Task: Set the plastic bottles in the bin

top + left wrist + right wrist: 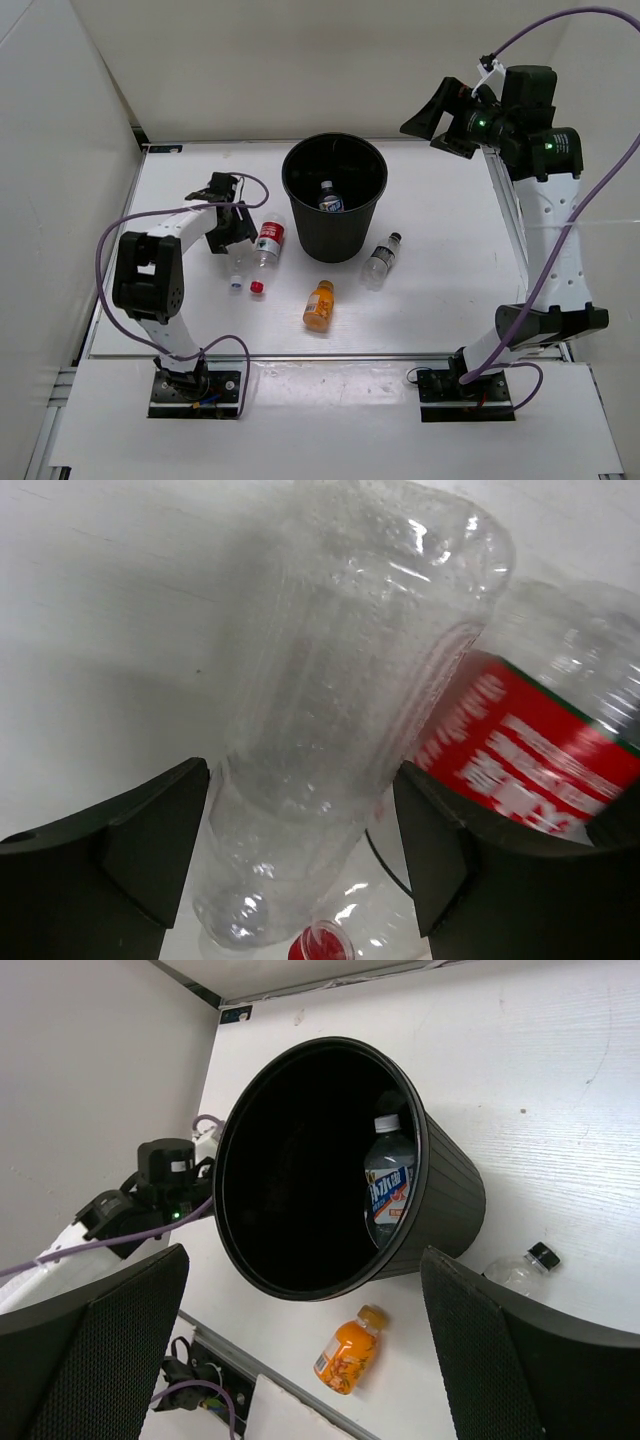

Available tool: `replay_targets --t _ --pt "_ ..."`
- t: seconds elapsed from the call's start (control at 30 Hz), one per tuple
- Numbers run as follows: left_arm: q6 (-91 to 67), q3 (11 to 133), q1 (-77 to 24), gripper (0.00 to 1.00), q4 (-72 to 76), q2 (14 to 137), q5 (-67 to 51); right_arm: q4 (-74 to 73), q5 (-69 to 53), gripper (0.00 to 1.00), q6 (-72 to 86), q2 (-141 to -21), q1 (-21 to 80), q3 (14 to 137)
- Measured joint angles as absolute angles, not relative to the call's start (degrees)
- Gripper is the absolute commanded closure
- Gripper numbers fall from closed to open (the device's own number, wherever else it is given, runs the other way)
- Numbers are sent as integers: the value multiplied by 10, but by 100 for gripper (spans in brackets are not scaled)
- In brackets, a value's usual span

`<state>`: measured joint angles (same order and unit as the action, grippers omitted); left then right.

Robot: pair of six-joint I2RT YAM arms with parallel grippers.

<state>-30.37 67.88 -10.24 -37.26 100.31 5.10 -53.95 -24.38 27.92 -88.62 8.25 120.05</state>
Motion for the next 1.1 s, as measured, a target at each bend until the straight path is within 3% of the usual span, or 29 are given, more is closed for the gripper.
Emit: replay_targets --t 0.33,0.6,0.83,1.1 --pt "-309 710 -101 42 -376 1047 24 -540 -241 0 274 -881 83 1197" --pt "-344 903 -101 43 -462 992 102 -540 -235 0 276 -882 83 1186" --pt "-316 1136 -176 38 -386 904 132 -548 -224 0 288 -887 78 1144" --pt "-253 1269 -323 29 -336 1018 101 -548 -224 0 299 -893 76 1144"
